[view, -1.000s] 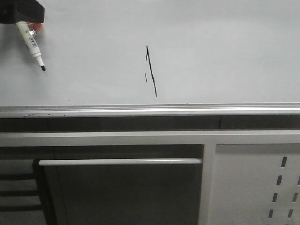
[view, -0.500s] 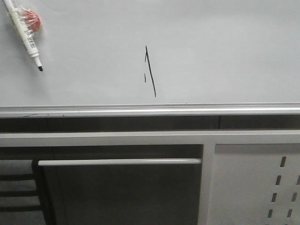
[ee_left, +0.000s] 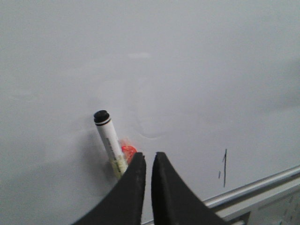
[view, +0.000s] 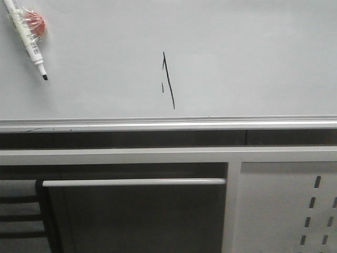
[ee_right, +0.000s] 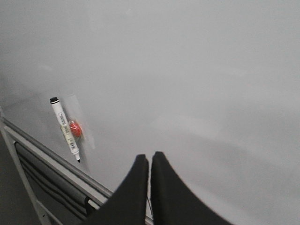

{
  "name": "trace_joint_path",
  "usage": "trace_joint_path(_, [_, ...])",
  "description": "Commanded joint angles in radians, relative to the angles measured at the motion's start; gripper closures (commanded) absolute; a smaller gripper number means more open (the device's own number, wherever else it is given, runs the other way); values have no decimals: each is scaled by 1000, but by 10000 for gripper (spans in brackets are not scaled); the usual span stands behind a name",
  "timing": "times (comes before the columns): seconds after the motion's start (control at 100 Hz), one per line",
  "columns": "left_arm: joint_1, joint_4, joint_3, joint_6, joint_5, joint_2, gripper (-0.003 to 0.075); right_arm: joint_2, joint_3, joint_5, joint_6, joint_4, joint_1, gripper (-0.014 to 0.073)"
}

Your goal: Write number 1 on whiteboard

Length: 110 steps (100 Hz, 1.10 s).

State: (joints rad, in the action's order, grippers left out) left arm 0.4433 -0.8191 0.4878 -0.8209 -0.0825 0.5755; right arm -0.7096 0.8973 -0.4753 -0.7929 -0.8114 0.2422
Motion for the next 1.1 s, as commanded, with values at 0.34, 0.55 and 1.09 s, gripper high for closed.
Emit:
trace_joint_path(0.34, [-1, -25, -5, -7, 1, -113, 741, 464, -450, 315, 4, -43, -9, 649])
trace_joint_path(0.55, [-1, -50, -132, -7, 23, -214, 741, 591, -581, 329, 4, -61, -9, 649])
trace_joint_path(1.09, [-1, -114, -210, -7, 48, -358, 741, 632, -641, 336, 4, -83, -9, 649])
